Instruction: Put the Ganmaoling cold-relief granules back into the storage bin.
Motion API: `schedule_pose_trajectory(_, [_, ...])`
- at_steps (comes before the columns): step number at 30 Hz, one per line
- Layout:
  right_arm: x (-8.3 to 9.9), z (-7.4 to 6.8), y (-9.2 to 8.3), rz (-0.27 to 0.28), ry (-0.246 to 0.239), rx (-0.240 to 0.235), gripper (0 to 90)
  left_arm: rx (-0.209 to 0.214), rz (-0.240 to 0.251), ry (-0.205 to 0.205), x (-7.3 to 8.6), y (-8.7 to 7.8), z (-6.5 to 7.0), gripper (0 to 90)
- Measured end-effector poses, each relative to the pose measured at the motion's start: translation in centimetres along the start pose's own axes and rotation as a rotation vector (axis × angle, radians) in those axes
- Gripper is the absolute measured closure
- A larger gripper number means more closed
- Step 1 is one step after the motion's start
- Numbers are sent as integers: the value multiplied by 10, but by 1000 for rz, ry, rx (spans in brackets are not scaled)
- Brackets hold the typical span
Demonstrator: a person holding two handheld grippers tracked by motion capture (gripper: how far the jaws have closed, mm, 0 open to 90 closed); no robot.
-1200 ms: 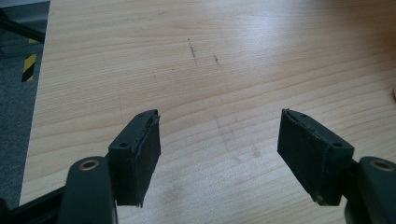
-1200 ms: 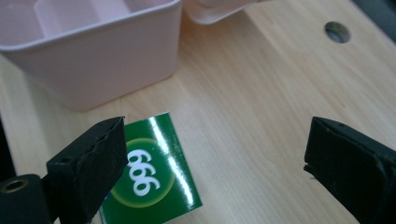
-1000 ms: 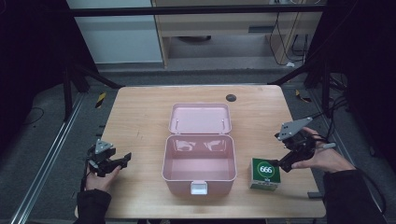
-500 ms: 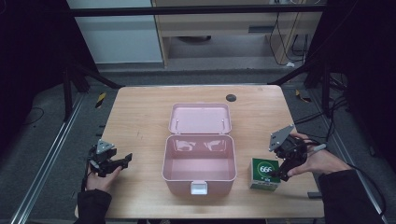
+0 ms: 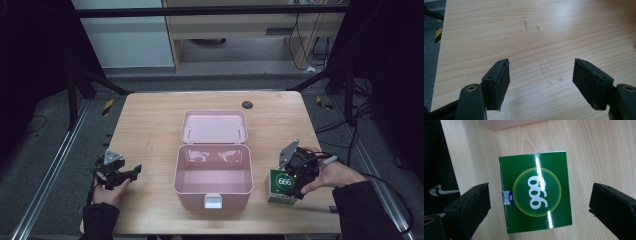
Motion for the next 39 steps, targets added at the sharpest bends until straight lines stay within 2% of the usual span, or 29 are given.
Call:
schedule_pose_trajectory(9, [5, -4, 16, -41, -17, -15, 39, 0, -6, 5, 1, 1, 0, 293])
schedule_pose_trajectory(23, [11, -1, 38, -91, -36, -7, 45, -1, -11, 8, 1, 1, 0, 293])
schedule_pose_trajectory(39, [14, 2, 50, -112, -51, -8, 134, -3, -15, 9, 2, 3, 0, 293])
Point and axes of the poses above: each handheld gripper's, and its own axes: y roughly forward along the jaws, x roughly out of its underside, z roughly to its right, the point moved 9 cm from there along y, roughly forward along the jaws, and after that the axes turned 10 degrees about y, right-handed, at the moved point
